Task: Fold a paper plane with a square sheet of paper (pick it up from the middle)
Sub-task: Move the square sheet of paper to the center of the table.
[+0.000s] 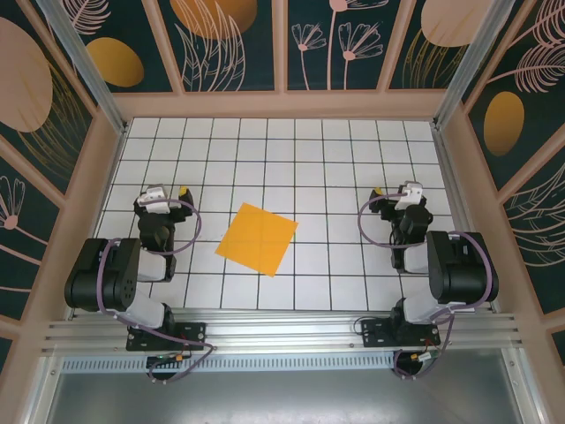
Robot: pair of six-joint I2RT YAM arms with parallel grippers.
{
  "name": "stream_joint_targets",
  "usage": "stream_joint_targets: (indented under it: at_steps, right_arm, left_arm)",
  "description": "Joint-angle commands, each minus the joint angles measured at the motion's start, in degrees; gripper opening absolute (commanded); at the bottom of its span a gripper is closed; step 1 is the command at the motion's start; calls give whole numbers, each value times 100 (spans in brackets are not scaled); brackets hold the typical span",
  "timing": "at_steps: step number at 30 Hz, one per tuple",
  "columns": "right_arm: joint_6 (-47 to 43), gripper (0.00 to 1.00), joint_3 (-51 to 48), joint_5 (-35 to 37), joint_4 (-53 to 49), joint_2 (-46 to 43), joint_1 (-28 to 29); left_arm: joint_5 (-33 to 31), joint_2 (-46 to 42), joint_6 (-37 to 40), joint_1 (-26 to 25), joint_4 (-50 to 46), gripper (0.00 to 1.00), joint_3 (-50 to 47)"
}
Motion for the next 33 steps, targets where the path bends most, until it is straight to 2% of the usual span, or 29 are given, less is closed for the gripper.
stream_joint_targets:
  at_steps: [1,26,28,30,33]
  right_arm:
    - [53,99,-6,-79,212,31,-44]
    - [40,99,-7,-64,238,16,-37]
    - [-49,99,182,69,-335,-233,76]
    - [-111,99,650,216,-1510,-652,223]
    - [486,99,1417,628,-3244,-1189,424]
  left_arm:
    - [76,26,90,35,134,99,40]
    - [-3,20,62,36,223,98,-5]
    - [-290,-7,-53,36,657,99,-227]
    - [-389,-125,-80,36,1143,99,-535]
    - [-741,-761,-196,36,981,99,-779]
